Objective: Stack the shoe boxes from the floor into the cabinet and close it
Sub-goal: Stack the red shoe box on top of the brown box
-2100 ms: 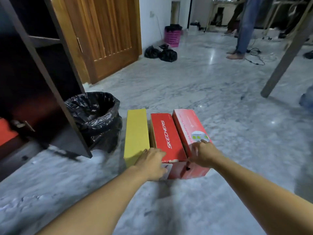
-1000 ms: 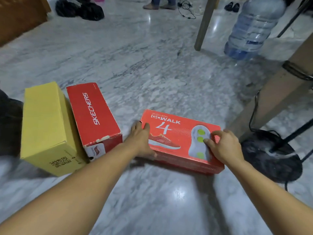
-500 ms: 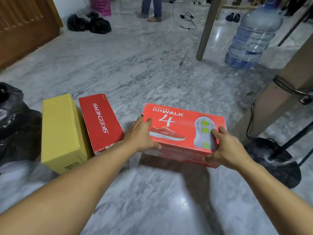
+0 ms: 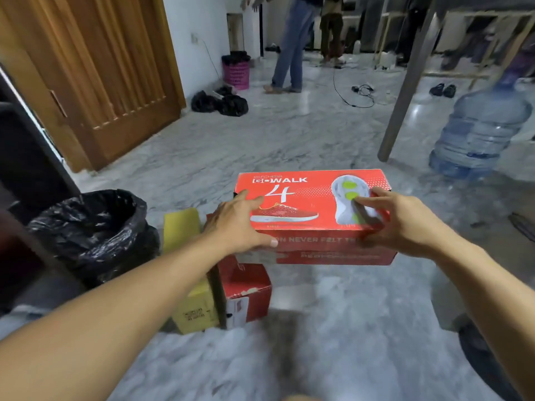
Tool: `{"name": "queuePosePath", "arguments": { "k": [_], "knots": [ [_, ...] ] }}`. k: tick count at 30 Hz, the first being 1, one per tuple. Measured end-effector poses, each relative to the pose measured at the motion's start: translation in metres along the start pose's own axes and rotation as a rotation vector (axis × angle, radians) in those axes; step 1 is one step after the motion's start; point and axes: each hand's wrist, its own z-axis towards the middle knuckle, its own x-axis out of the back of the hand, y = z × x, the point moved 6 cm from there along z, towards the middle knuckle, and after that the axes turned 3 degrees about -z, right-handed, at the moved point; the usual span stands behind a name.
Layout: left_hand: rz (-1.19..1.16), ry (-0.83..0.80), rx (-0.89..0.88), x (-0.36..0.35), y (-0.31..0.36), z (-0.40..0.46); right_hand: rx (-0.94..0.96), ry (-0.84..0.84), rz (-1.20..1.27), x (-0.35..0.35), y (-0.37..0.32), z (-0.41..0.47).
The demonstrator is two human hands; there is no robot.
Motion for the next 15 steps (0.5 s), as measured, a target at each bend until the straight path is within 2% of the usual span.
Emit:
{"name": "queuePosePath", "arguments": {
  "k": [9, 15],
  "knots": [
    [0.009, 0.065, 0.206, 0.105, -0.063, -0.074, 0.246, -0.056, 0.002, 0.023, -0.117, 0.022],
    [-0.022, 0.129, 0.361, 0.146, -0.099, -0.155, 0.431, -0.132, -0.034, 0.016, -0.195, 0.022]
  ]
}}
